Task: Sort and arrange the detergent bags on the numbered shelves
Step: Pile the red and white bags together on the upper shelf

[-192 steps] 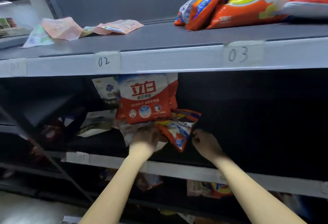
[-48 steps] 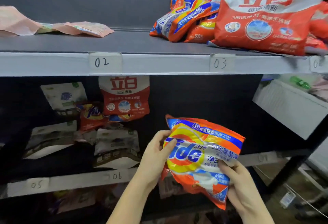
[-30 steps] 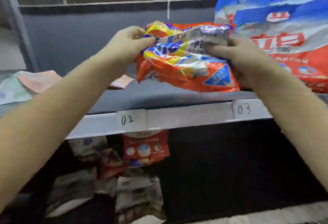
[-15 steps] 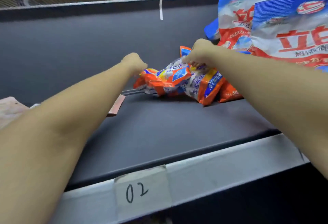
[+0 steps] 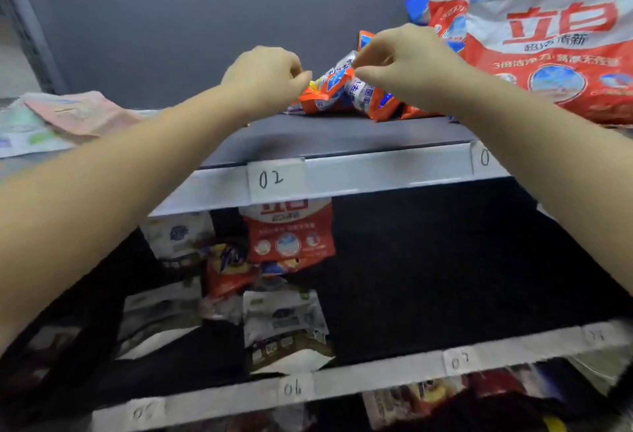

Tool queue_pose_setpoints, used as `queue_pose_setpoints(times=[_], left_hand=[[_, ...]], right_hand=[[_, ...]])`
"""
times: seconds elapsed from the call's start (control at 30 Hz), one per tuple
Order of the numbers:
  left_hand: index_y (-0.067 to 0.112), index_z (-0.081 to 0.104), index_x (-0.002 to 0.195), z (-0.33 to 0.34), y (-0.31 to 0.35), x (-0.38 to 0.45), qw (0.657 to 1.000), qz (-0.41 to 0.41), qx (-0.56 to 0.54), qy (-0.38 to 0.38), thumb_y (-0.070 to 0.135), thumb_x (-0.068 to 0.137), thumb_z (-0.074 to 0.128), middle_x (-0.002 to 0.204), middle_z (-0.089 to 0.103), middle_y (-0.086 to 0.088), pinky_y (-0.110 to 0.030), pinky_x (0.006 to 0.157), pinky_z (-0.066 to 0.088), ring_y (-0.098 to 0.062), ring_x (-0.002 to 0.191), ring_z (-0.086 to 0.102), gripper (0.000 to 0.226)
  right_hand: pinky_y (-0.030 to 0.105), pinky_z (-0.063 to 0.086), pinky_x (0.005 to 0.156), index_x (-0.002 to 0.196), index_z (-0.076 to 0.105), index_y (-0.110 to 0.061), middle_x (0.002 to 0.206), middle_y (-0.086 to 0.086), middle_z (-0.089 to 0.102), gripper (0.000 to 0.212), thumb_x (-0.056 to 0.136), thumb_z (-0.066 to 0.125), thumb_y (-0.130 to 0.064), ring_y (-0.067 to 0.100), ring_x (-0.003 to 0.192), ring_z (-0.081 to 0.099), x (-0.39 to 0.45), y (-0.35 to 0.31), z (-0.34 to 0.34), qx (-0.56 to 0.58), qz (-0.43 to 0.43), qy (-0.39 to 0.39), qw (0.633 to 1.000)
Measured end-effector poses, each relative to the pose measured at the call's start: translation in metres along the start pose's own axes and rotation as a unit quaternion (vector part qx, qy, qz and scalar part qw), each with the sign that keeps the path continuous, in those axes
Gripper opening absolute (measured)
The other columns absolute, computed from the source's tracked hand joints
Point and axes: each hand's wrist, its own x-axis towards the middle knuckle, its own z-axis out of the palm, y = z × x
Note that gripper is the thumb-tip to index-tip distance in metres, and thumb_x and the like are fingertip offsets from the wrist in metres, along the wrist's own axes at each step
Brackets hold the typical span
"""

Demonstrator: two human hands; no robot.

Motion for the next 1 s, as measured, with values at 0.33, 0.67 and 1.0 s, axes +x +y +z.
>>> queue_pose_setpoints(times=[0.33, 0.67, 1.0], left_hand=[[0.020, 0.066, 0.101, -0.006, 0.022, -0.211, 0.987, -0.008, -0.158, 0.030, 0.033, 0.096, 0.047, 0.098, 0.066, 0.008, -0.022, 0.072, 0.040, -0.005, 0.086, 0.055, 0.024], [0.009, 0.060, 0.110, 0.169, -0.067, -0.298, 0.898, -0.308, -0.174, -0.261, 0.035, 0.098, 0.042, 0.100, 0.064, -0.013, -0.028, 0.066, 0.039, -0.027, 0.088, 0.059, 0.033], [0.006, 0.033, 0.143, 0.221, -0.228, -0.299, 0.813, -0.535, -0.070, -0.218, 0.048, 0.091, 0.051, 0.142, 0.038, -0.020, -0.042, 0.105, 0.032, -0.038, 0.128, 0.038, 0.070]], right_hand=[[0.001, 0.041, 0.075, 0.108, 0.068, -0.020, 0.099, -0.009, 0.066, 0.020, 0.091, 0.058, -0.021, -0.001, 0.091, 0.059, -0.165, -0.053, 0.022, 0.227, 0.024, -0.030, 0.973], [0.028, 0.039, 0.096, 0.135, 0.046, -0.004, 0.137, 0.013, 0.049, 0.055, 0.094, 0.051, -0.040, 0.027, 0.123, 0.048, -0.220, -0.033, 0.205, 0.214, 0.325, -0.360, 0.848], [0.017, 0.044, 0.056, 0.093, 0.056, -0.009, 0.082, -0.002, 0.060, 0.045, 0.077, 0.070, -0.049, 0.013, 0.076, 0.060, -0.199, -0.037, 0.282, 0.207, 0.395, -0.396, 0.803]])
